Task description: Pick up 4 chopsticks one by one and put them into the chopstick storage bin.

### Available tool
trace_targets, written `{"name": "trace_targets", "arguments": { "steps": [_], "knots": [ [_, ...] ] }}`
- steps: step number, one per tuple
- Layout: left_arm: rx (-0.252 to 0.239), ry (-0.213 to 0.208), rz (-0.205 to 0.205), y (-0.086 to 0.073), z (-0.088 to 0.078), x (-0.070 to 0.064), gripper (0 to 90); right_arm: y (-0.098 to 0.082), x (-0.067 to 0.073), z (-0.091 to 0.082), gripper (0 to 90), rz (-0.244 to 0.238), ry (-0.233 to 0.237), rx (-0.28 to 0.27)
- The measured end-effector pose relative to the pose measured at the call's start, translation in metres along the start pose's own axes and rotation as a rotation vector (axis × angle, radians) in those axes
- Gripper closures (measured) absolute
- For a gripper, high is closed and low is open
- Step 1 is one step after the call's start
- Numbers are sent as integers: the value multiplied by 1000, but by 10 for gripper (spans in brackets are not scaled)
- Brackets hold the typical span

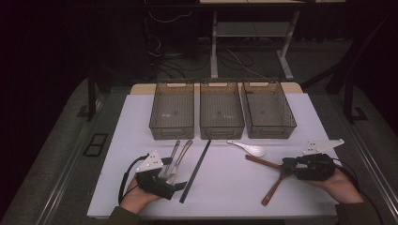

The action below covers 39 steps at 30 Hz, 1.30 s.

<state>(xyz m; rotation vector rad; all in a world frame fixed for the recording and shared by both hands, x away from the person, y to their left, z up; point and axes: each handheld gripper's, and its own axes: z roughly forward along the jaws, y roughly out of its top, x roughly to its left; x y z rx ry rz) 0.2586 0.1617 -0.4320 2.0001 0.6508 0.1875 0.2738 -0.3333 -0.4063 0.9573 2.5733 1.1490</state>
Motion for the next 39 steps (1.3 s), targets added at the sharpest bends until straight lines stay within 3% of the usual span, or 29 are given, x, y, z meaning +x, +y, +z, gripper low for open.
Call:
{"name": "trace_targets", "arguments": {
  "steps": [4, 7, 23, 39],
  "knots": [
    [-2, -3, -1, 0, 1, 0, 0, -1, -1, 0, 746, -6, -3, 16],
    [-1, -4, 1, 0, 0, -1, 0, -2, -3, 1, 762, -17, -16, 36],
    [0, -2, -1, 0, 0, 0, 0, -10, -13, 7, 784, -48, -26, 108],
    [-9, -4, -2, 0, -1, 0, 0, -12, -12, 18, 787, -101, -17, 174]
  ]
}}
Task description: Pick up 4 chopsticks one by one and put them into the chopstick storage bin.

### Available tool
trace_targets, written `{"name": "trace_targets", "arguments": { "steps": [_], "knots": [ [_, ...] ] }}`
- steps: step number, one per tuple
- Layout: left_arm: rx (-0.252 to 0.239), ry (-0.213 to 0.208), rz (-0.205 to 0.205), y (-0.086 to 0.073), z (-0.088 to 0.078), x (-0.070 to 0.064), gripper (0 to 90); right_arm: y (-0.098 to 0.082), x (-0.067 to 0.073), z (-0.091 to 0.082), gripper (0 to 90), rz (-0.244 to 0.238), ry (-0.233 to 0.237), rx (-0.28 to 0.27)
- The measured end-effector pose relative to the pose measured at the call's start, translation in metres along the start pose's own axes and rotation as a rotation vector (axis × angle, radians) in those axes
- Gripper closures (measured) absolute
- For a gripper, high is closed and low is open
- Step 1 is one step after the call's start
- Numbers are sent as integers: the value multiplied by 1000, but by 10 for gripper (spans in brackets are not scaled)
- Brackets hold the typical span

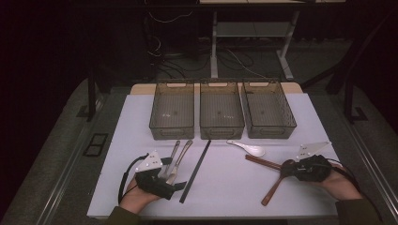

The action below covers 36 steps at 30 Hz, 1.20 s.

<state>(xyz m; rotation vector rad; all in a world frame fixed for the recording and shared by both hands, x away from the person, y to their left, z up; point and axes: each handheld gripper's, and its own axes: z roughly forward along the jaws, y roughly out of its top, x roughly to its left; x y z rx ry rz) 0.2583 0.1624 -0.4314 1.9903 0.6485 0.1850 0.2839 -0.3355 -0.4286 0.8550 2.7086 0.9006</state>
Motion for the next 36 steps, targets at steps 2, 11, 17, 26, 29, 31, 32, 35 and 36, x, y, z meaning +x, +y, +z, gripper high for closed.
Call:
{"name": "trace_targets", "arguments": {
  "steps": [2, 11, 17, 26, 29, 31, 32, 35, 36],
  "knots": [
    [0, -1, 0, 0, 0, 0, 0, 0, 0, 1, 794, -2, 7, 2],
    [4, -3, 1, 0, 0, 0, 0, 0, 0, 3, 815, -5, 15, 10],
    [6, -4, 2, 0, 0, 0, 0, 0, -1, 2, 830, -8, 25, 7],
    [4, -4, 2, 0, 0, 0, 0, 0, -1, 1, 838, -3, 44, 3],
    [5, -4, 3, 0, 0, 0, 0, 0, -2, 0, 838, 3, 53, -4],
    [5, -4, 3, 0, 0, 0, 0, 0, -2, -1, 838, 4, 54, -6],
    [5, -4, 3, 0, 0, 0, 0, 0, -2, -1, 839, 4, 53, -8],
    [6, -4, 4, 0, 0, 0, 0, 1, -2, -3, 839, 4, 62, -14],
    [6, -3, 3, 0, 0, 0, 0, 1, -2, -4, 839, 6, 61, -21]
  ]
}}
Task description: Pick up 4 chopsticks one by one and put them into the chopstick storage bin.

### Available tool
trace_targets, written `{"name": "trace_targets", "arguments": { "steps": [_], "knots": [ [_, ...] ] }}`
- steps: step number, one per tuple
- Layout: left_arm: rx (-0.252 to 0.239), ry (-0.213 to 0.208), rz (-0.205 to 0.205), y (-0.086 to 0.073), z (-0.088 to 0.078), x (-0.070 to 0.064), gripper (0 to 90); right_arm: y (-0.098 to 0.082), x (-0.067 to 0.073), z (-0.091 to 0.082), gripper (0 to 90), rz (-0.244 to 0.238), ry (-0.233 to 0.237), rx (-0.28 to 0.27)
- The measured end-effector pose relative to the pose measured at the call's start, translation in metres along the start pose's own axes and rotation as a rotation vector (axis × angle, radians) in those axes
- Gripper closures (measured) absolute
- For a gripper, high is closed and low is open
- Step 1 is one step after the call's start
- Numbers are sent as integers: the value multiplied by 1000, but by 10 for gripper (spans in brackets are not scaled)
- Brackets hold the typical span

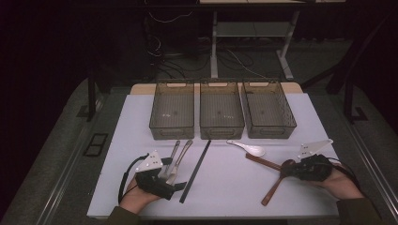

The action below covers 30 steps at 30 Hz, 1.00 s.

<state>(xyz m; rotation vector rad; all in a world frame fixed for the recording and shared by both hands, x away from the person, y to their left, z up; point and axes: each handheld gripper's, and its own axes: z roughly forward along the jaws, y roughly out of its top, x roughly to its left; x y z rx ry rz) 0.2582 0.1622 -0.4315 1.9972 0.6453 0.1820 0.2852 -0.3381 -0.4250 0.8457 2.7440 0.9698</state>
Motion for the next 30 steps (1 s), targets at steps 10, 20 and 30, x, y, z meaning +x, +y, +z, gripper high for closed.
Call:
{"name": "trace_targets", "arguments": {
  "steps": [10, 20, 30],
  "knots": [
    [-1, -3, 2, 0, 0, 0, 0, 2, 2, -8, 839, 0, 19, -35],
    [-8, -10, 11, 0, 1, -1, 0, 6, 3, -13, 839, 2, 36, -74],
    [-7, -10, 14, -1, 1, 0, 0, 14, 5, -15, 839, 8, 56, -127]
  ]
}}
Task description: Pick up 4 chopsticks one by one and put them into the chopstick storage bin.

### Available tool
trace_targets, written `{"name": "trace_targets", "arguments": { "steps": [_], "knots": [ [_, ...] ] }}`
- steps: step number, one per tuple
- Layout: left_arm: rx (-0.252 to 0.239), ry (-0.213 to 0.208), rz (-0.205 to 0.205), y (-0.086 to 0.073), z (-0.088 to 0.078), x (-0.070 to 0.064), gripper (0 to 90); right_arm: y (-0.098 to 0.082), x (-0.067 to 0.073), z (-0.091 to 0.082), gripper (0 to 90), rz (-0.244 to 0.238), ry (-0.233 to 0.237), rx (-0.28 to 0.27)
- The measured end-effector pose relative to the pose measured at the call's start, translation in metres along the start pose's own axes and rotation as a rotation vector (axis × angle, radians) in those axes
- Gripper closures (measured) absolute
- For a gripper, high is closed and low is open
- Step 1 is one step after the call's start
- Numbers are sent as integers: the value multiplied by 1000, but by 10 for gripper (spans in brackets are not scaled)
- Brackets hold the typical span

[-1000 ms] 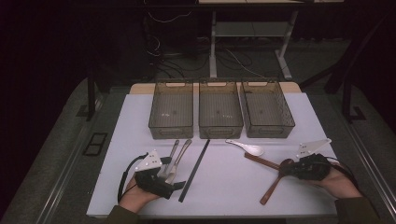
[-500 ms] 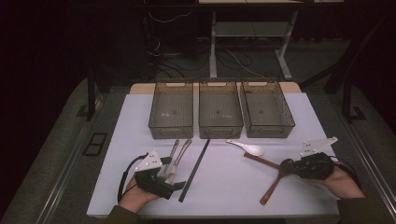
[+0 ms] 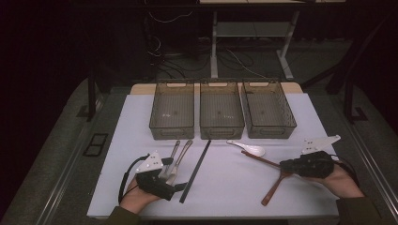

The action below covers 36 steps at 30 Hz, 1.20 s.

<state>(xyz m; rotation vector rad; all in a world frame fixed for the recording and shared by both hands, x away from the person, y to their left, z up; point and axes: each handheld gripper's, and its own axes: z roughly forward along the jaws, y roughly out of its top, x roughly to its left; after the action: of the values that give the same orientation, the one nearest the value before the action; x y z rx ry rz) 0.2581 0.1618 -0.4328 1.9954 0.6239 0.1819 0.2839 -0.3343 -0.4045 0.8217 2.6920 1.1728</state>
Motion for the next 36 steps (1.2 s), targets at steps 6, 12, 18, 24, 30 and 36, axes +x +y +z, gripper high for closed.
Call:
{"name": "trace_targets", "arguments": {
  "steps": [6, 12, 18, 24, 30, 36],
  "knots": [
    [8, 1, 6, 0, 1, 0, 0, 8, -1, -1, 839, 8, -1, -39],
    [12, 2, 11, 0, 1, 0, 0, 18, 2, 2, 839, 7, -8, -55],
    [14, 5, 14, 0, 0, 0, 0, 30, 4, 6, 839, 0, -20, -81],
    [9, 5, 10, 0, 0, 0, 0, 42, 6, 10, 839, 6, -21, -104],
    [1, -1, 7, 1, 1, -1, 0, 55, 7, 15, 838, 29, -4, -140],
    [4, -5, 17, 1, 2, -1, 0, 72, 10, 25, 839, 31, -15, -135]
  ]
}}
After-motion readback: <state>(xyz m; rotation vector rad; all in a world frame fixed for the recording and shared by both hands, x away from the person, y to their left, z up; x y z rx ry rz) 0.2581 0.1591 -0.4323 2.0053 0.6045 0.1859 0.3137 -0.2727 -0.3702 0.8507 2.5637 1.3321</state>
